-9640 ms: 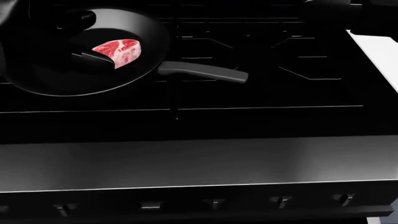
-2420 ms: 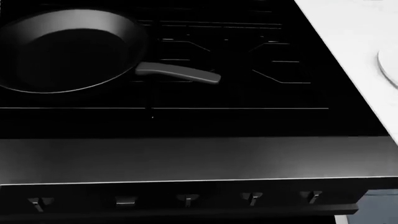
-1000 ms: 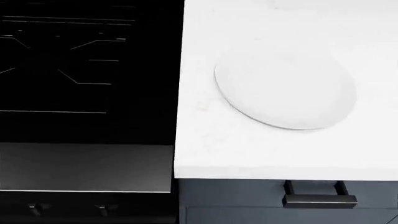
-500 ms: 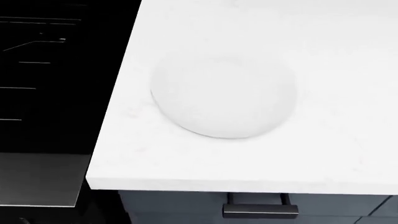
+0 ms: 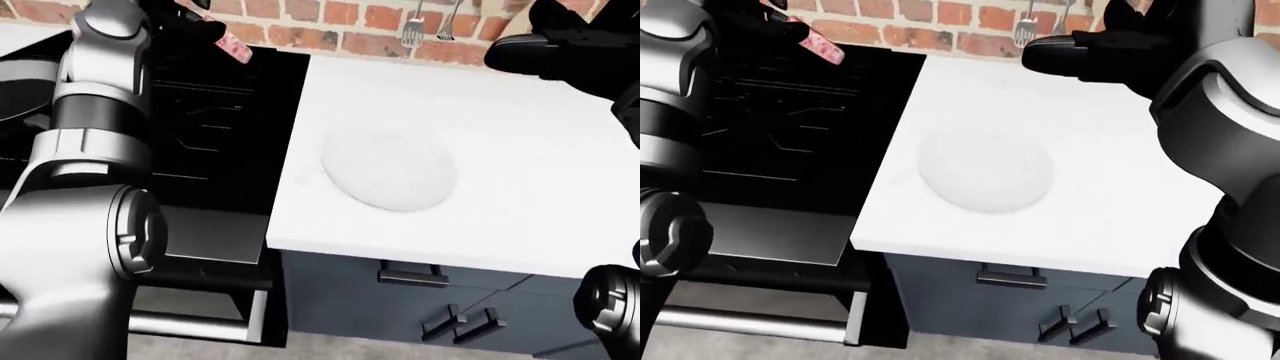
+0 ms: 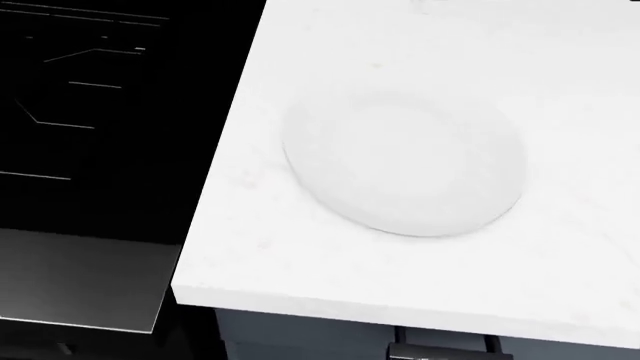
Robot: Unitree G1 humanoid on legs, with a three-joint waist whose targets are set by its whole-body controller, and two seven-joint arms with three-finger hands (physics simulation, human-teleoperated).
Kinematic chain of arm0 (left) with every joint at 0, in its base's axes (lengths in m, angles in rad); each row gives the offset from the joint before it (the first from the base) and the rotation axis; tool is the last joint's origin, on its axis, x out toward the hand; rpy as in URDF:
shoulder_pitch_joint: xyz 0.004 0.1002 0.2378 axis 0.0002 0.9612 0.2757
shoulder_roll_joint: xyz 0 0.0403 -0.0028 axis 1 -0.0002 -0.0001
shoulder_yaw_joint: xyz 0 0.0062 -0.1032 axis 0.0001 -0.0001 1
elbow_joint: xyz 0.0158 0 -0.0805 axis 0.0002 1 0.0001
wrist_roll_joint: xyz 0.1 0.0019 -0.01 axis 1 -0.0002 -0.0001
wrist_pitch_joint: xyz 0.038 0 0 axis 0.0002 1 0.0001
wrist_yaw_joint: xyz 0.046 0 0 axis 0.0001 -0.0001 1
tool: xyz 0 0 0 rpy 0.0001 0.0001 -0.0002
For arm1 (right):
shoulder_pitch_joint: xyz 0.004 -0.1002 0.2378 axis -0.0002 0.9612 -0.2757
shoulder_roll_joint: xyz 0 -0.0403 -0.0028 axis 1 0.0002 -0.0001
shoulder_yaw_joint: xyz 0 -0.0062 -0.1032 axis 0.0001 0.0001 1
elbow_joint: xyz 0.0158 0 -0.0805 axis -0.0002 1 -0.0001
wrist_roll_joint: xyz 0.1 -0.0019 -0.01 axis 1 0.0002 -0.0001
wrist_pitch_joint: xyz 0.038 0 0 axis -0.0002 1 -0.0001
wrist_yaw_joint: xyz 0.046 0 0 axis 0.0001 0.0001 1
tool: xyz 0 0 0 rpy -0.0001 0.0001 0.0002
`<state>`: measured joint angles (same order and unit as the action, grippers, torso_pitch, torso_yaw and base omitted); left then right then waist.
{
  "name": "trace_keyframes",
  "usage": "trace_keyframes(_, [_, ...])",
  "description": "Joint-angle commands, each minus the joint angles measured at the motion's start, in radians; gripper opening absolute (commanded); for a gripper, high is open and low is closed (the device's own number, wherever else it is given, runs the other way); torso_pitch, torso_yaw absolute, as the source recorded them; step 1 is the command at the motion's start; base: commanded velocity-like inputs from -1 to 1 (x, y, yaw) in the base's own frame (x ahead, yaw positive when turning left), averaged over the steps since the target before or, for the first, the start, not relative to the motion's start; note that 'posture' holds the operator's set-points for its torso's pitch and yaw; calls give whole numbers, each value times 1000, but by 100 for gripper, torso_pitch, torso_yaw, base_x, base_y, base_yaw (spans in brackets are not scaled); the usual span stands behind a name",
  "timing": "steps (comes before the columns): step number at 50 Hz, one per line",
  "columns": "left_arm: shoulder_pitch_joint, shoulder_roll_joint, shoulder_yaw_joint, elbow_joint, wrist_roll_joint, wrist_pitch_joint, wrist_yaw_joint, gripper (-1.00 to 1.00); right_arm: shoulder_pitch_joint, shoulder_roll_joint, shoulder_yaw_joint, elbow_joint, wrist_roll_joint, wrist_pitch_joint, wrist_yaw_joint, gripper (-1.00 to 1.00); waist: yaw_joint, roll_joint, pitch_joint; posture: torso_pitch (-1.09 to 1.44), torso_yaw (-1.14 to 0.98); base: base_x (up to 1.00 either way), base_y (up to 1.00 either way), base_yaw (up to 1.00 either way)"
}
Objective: Pick the pork loin from the pan and place it on the plate.
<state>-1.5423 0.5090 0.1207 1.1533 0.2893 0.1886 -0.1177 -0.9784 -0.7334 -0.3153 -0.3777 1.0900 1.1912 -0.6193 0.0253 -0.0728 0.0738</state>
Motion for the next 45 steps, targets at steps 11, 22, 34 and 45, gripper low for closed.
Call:
trace_keyframes(11, [-78,9,12,-93,-28,-62,13,-78,-27,-10,-21,-9,-32,-18,-1,100,-7,30,-81,0,0,-20,0,-14])
trace_keyframes(22, [-74,7,13,-107,-32,-52,11,-87,-26,-4,-26,-12,-45,-11,5,100,-9,19,-37,0,0,-2,0,0])
trace_keyframes(34, [-76,10,13,-110,-34,-47,12,-86,-31,-8,-29,-8,-51,-2,0,100,1,-17,-39,0,0,0,0,-54])
trace_keyframes(45, [-74,7,16,-140,-45,-28,3,-86,-29,0,-23,-6,-76,1,14,100,-13,25,-37,0,0,0,0,0])
